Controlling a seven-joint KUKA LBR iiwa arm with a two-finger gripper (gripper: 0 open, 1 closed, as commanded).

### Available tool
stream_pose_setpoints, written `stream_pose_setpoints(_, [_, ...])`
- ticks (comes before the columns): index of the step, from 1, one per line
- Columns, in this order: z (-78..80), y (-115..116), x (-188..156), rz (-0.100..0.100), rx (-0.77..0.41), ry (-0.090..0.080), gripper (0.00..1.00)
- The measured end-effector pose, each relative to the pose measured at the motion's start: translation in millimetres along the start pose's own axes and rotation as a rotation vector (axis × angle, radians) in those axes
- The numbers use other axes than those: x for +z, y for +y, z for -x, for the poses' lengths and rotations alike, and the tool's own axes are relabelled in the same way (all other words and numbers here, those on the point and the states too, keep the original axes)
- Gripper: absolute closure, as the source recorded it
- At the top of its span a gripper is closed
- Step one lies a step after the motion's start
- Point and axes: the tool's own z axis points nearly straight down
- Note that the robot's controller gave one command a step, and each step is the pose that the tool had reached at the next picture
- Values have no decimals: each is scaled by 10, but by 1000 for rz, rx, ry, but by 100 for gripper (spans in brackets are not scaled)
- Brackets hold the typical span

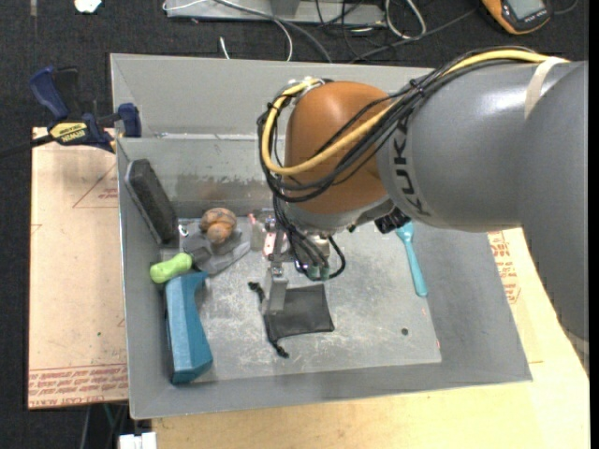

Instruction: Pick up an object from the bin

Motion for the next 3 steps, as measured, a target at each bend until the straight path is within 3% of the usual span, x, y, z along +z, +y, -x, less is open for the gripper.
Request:
stream_pose_setpoints(1, [-14, -361, 216, 2, -59, -9, 0])
stream_pose_setpoints(2, [-379, -826, 289, 2, -134, 7, 0])
stream_pose_setpoints(3, [-448, -993, 719, 3, -105, -11, 0])
